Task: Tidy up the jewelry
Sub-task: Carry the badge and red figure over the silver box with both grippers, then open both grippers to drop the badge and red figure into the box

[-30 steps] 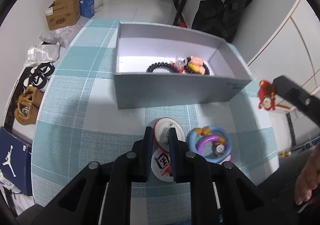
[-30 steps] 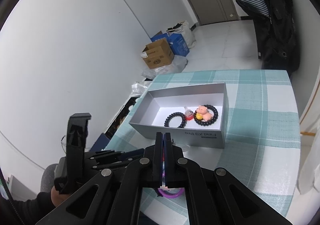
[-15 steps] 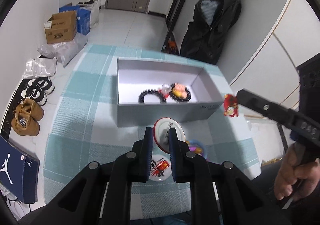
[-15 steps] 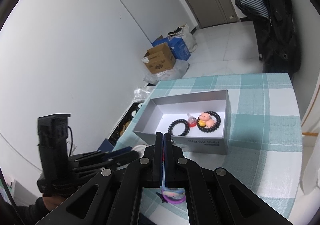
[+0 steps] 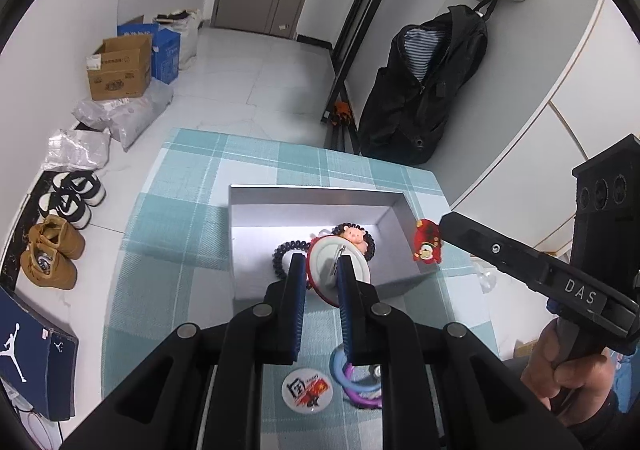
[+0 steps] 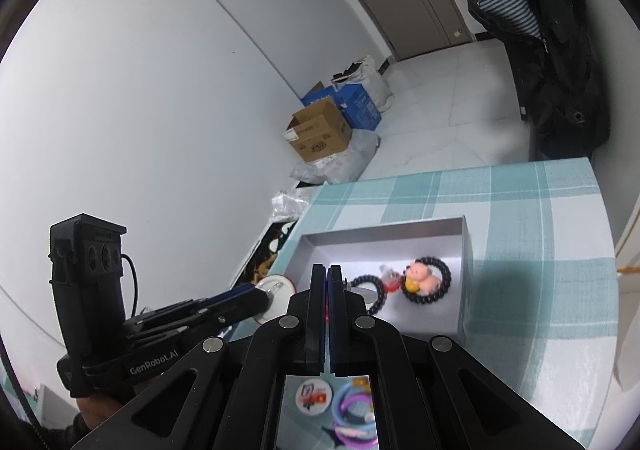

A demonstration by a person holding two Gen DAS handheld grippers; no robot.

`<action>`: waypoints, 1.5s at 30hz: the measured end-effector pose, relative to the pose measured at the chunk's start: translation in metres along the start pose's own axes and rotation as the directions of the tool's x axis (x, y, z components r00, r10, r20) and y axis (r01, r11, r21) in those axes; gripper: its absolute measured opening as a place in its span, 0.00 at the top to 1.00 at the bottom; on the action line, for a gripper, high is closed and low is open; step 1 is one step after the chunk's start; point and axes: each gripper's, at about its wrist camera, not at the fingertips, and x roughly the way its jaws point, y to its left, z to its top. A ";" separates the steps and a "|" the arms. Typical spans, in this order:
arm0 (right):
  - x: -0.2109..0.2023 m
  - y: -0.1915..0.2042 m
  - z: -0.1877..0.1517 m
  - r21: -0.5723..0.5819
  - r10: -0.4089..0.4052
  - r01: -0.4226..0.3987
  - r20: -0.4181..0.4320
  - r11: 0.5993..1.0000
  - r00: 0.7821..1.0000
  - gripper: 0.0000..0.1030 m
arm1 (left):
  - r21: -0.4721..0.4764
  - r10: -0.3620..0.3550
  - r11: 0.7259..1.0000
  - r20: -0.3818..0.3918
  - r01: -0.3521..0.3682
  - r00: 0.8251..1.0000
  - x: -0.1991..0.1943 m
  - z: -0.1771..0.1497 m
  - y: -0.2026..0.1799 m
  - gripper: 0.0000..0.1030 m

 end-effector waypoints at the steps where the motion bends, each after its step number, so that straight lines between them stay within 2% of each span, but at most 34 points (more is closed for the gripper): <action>1: 0.004 -0.001 0.003 0.008 0.002 -0.002 -0.003 1.000 1.000 1.00 | -0.002 -0.001 1.000 -0.005 0.001 1.000 0.003 0.002 0.000 0.89; 10: 0.020 -0.005 0.019 0.028 -0.008 0.008 -0.010 1.000 1.000 1.00 | -0.030 -0.042 0.999 -0.053 0.041 0.998 0.026 0.022 0.007 0.89; 21: 0.041 -0.023 0.024 0.071 -0.041 0.045 -0.052 0.996 0.998 1.00 | -0.058 -0.062 0.997 -0.097 0.057 0.993 0.046 0.028 0.008 0.89; 29: 0.053 -0.029 0.021 0.080 -0.064 0.072 -0.093 0.994 0.994 1.00 | -0.058 -0.043 0.998 -0.126 0.036 0.991 0.061 0.028 0.005 0.89; 33: 0.055 -0.032 0.017 0.091 -0.073 0.083 -0.113 0.992 0.991 0.99 | -0.089 -0.058 0.995 -0.125 0.047 0.991 0.062 0.027 0.009 0.89; 37: 0.051 -0.029 0.017 0.077 -0.066 0.073 -0.097 0.994 0.993 0.97 | -0.129 -0.057 0.991 -0.130 0.040 0.990 0.061 0.027 0.015 0.89; 39: 0.052 -0.026 0.016 0.067 -0.063 0.070 -0.097 0.995 0.993 0.97 | -0.136 -0.054 0.990 -0.127 0.037 0.990 0.061 0.026 0.016 0.83; 41: 0.053 -0.027 0.012 0.068 -0.075 0.082 -0.110 0.994 0.991 0.96 | -0.131 -0.042 0.991 -0.120 0.026 0.992 0.060 0.026 0.015 0.56; 43: 0.054 -0.027 0.010 0.067 -0.082 0.090 -0.115 0.994 0.990 0.94 | -0.131 -0.027 0.991 -0.088 0.015 0.996 0.054 0.026 0.015 0.47; 45: 0.049 -0.026 0.011 0.062 -0.088 0.094 -0.099 0.994 0.991 0.92 | -0.123 -0.031 0.992 -0.078 0.021 0.996 0.050 0.027 0.013 0.47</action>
